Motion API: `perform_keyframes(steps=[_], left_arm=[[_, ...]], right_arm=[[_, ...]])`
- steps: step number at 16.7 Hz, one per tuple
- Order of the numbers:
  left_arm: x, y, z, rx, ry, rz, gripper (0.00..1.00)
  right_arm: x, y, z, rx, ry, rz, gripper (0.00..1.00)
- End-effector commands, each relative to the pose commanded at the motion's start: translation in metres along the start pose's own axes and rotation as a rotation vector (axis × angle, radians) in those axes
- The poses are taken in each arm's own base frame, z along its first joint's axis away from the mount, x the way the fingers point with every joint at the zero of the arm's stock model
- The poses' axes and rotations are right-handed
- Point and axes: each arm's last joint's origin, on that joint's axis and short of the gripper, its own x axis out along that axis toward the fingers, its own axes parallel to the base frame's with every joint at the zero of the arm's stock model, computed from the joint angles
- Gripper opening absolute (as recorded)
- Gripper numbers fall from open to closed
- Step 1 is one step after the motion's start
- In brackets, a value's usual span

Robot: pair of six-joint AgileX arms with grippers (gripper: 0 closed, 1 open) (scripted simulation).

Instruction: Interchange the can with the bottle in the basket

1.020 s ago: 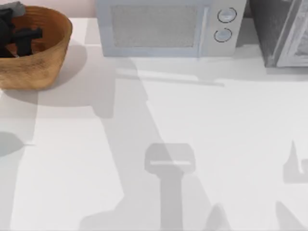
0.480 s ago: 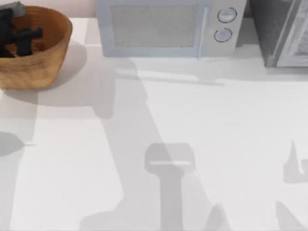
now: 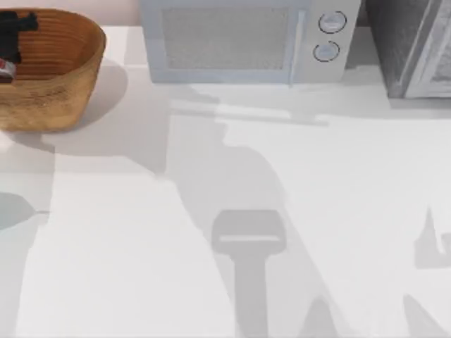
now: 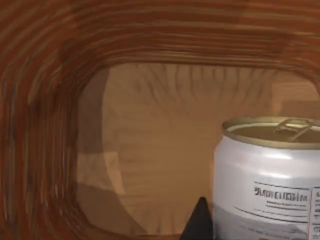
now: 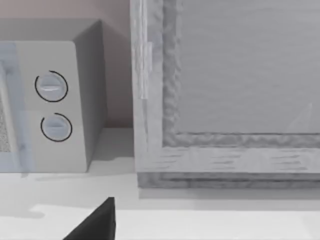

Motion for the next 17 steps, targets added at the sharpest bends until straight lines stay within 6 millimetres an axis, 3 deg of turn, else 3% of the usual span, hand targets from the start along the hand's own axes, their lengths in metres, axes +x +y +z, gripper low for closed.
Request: perform_keyframes(steps=[4, 7, 9, 11, 13, 17], left_arm=[[-0.087, -0.021, -0.048, 0.036, -0.242, 0.063, 0.0], [-0.144, -0.038, -0.111, 0.067, -0.463, 0.102, 0.0], [-0.166, -0.047, -0.161, 0.085, -0.614, 0.12, 0.0], [-0.174, -0.052, -0.21, 0.1, -0.755, 0.13, 0.0], [-0.169, -0.053, -0.255, 0.113, -0.877, 0.131, 0.0], [-0.13, -0.05, -0.32, 0.135, -1.045, 0.115, 0.0]], right_arm=[[0.0, 0.0, 0.0, 0.0, 0.0, 0.0, 1.0], [0.0, 0.0, 0.0, 0.0, 0.0, 0.0, 1.0], [0.0, 0.0, 0.0, 0.0, 0.0, 0.0, 1.0], [0.0, 0.0, 0.0, 0.0, 0.0, 0.0, 1.0], [0.0, 0.0, 0.0, 0.0, 0.0, 0.0, 1.0], [0.0, 0.0, 0.0, 0.0, 0.0, 0.0, 1.0]])
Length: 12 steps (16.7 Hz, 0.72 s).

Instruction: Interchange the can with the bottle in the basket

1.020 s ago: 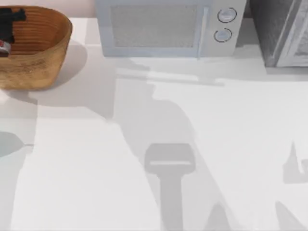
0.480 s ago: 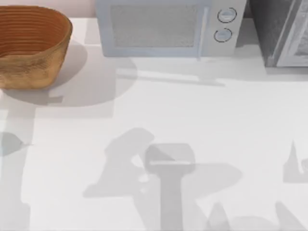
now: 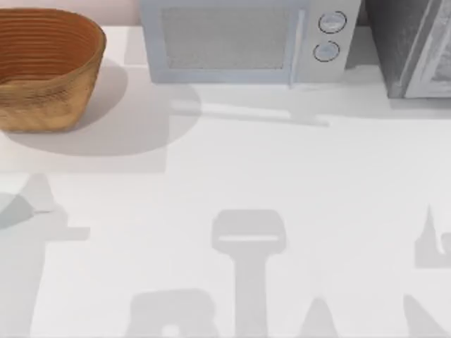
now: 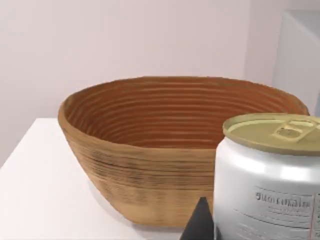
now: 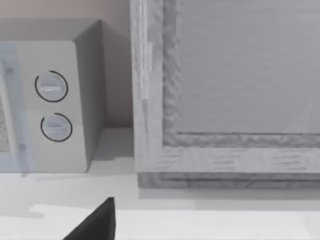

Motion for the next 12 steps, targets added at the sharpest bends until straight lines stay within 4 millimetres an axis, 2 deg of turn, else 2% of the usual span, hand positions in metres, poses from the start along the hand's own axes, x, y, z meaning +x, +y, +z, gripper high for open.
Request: perform_keyframes(steps=[3, 5, 7, 12], left_arm=[[-0.006, -0.003, -0.04, -0.004, -0.071, -0.013, 0.0], [-0.005, -0.004, -0.056, -0.008, -0.095, -0.02, 0.0], [-0.005, -0.004, -0.064, -0.01, -0.104, -0.024, 0.0], [-0.004, -0.004, -0.064, -0.008, -0.098, -0.021, 0.0]], right_arm=[[0.0, 0.0, 0.0, 0.0, 0.0, 0.0, 1.0], [0.0, 0.0, 0.0, 0.0, 0.0, 0.0, 1.0], [0.0, 0.0, 0.0, 0.0, 0.0, 0.0, 1.0], [0.0, 0.0, 0.0, 0.0, 0.0, 0.0, 1.0]])
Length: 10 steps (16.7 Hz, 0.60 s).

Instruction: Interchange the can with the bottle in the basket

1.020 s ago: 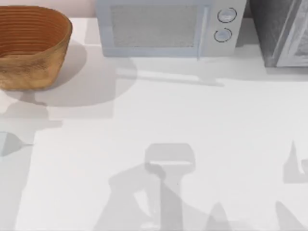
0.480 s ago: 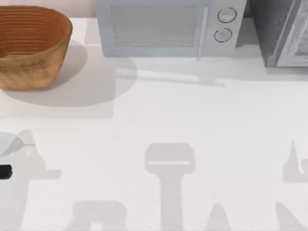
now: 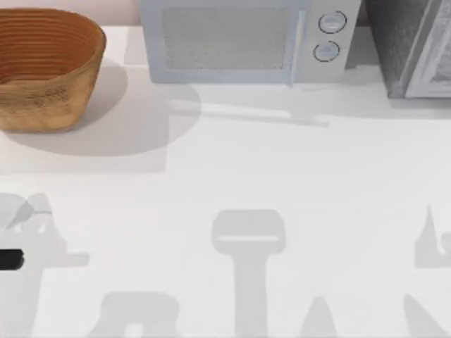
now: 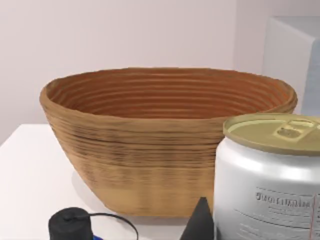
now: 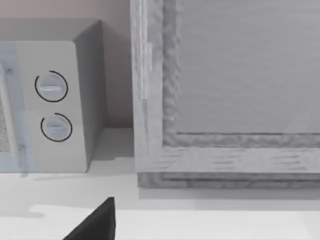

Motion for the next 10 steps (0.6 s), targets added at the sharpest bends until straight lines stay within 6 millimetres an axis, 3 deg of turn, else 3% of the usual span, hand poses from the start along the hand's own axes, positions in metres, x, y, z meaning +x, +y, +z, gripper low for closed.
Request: perform_keyframes(steps=[5, 10], left_arm=[[0.004, -0.002, 0.014, 0.001, -0.003, -0.053, 0.0], [0.03, -0.014, 0.064, 0.009, -0.041, -0.271, 0.0]], right_arm=[[0.0, 0.0, 0.0, 0.0, 0.0, 0.0, 1.0], [0.0, 0.0, 0.0, 0.0, 0.0, 0.0, 1.0]])
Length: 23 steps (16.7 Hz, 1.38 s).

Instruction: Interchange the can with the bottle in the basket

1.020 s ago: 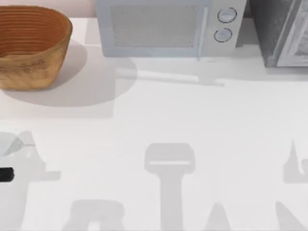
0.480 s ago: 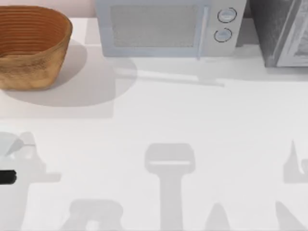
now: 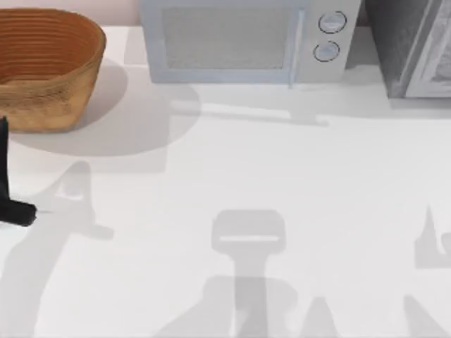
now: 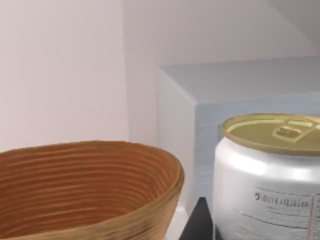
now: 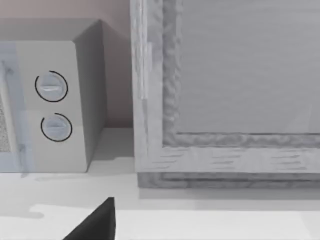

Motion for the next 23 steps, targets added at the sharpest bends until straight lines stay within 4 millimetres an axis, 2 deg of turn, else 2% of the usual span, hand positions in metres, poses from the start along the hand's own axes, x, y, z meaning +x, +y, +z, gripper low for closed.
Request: perform_keyframes(steps=[2, 5, 7, 9, 12, 15, 17, 20, 23], left_arm=[[0.025, -0.002, 0.021, 0.006, -0.022, -0.124, 0.0], [0.077, -0.007, 0.044, 0.017, -0.053, -0.337, 0.0], [0.119, -0.013, 0.046, 0.023, -0.069, -0.487, 0.0], [0.164, -0.021, 0.035, 0.028, -0.077, -0.637, 0.0], [0.225, -0.038, -0.006, 0.026, -0.071, -0.848, 0.0], [0.267, -0.055, -0.069, 0.014, -0.048, -1.032, 0.0], [0.283, -0.065, -0.114, 0.0, -0.027, -1.132, 0.0], [0.292, -0.074, -0.173, -0.021, 0.003, -1.245, 0.0], [0.292, -0.078, -0.207, -0.032, 0.016, -1.309, 0.0]], right_arm=[[0.0, 0.0, 0.0, 0.0, 0.0, 0.0, 1.0], [0.0, 0.0, 0.0, 0.0, 0.0, 0.0, 1.0], [0.0, 0.0, 0.0, 0.0, 0.0, 0.0, 1.0], [0.0, 0.0, 0.0, 0.0, 0.0, 0.0, 1.0], [0.0, 0.0, 0.0, 0.0, 0.0, 0.0, 1.0], [0.0, 0.0, 0.0, 0.0, 0.0, 0.0, 1.0], [0.0, 0.0, 0.0, 0.0, 0.0, 0.0, 1.0], [0.0, 0.0, 0.0, 0.0, 0.0, 0.0, 1.0], [0.0, 0.0, 0.0, 0.0, 0.0, 0.0, 1.0]])
